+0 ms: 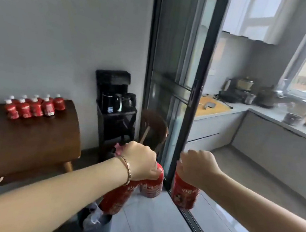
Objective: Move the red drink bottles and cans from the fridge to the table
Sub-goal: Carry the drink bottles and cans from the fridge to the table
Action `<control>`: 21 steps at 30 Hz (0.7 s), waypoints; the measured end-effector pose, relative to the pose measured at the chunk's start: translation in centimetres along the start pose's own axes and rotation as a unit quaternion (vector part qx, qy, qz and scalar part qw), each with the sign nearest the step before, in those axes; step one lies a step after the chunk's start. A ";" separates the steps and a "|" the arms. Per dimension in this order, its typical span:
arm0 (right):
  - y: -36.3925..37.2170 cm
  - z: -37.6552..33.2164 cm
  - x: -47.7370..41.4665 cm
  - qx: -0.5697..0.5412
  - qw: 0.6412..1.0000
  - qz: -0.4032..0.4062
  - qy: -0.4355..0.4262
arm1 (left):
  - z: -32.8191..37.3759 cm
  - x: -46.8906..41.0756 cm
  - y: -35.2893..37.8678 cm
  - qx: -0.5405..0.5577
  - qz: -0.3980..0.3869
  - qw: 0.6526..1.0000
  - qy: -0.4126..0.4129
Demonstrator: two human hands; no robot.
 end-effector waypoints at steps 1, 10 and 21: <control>0.0 -1.3 -2.4 -0.005 1.000 -0.007 -0.028 | -2.0 0.1 1.2 0.000 -0.016 0.999 -0.029; -0.3 -11.0 -21.4 -0.106 0.973 0.034 -0.203 | -16.9 0.8 7.5 0.009 -0.097 0.972 -0.216; -1.6 -27.1 -36.7 -0.138 0.947 -0.037 -0.287 | -32.9 5.2 16.4 0.044 -0.133 0.936 -0.324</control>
Point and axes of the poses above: each hand's wrist, its own x-axis away from the middle knuckle, its own y-axis out of the palm, z = x × y, the point moved 1 cm from there along -x, towards the middle knuckle, and after that the axes turned 4 degrees about -z, right-handed, at the moved point
